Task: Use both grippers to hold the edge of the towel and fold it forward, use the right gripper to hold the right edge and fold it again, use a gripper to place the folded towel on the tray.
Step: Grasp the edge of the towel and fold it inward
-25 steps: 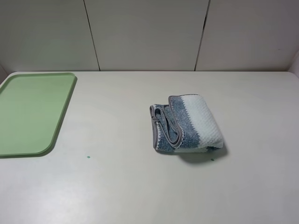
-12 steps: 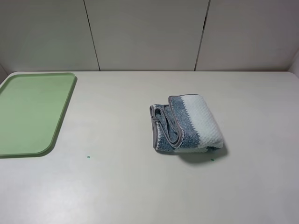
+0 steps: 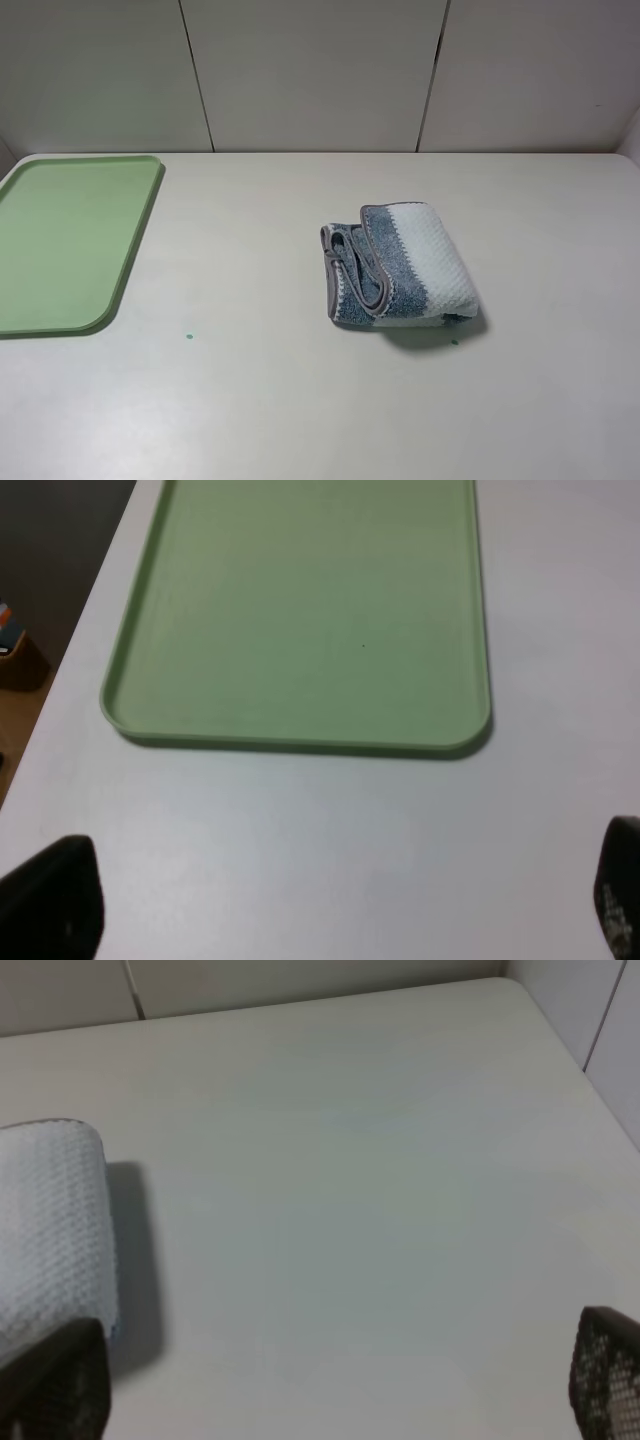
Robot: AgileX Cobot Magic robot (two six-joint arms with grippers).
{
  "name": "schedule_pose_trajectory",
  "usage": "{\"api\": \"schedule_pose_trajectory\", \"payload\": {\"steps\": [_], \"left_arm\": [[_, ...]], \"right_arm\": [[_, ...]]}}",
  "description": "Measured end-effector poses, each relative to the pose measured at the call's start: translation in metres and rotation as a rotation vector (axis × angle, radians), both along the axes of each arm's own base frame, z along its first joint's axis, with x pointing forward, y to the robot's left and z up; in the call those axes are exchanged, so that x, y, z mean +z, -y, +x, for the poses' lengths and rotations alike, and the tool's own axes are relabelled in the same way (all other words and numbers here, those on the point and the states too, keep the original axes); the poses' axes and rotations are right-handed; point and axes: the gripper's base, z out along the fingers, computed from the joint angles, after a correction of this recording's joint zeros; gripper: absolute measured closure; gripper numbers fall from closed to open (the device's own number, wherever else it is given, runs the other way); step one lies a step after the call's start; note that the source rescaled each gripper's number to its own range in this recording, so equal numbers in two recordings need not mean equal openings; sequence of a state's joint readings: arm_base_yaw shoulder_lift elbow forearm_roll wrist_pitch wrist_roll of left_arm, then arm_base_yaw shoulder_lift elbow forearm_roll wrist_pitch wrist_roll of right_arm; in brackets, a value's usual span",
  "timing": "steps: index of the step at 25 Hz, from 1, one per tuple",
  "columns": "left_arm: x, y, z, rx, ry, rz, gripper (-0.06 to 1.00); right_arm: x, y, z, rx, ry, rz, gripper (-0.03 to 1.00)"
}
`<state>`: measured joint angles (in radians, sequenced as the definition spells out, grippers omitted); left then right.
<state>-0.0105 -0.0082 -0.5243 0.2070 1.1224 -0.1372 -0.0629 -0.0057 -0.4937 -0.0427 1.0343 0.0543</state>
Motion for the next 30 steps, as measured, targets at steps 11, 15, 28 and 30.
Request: {"api": "schedule_pose_trajectory", "payload": {"steps": [11,15,28,30], "left_arm": [[0.004,0.001,0.006,-0.011,0.041,0.006,-0.05],[0.014,0.004,0.022,-0.031,-0.038,-0.024,-0.05],[0.043,0.021,0.116,-0.172,-0.289,-0.134,-0.05],[0.041,0.024,0.130,-0.189,-0.330,-0.157,-0.05]], "right_arm": [[0.000,0.000,0.000,0.000,0.000,0.000,-0.03],[0.000,0.000,0.000,0.001,0.000,0.001,-0.03],[0.000,0.000,0.000,0.001,0.000,0.001,-0.03],[0.000,0.000,0.000,0.001,0.000,0.001,-0.03]]}}
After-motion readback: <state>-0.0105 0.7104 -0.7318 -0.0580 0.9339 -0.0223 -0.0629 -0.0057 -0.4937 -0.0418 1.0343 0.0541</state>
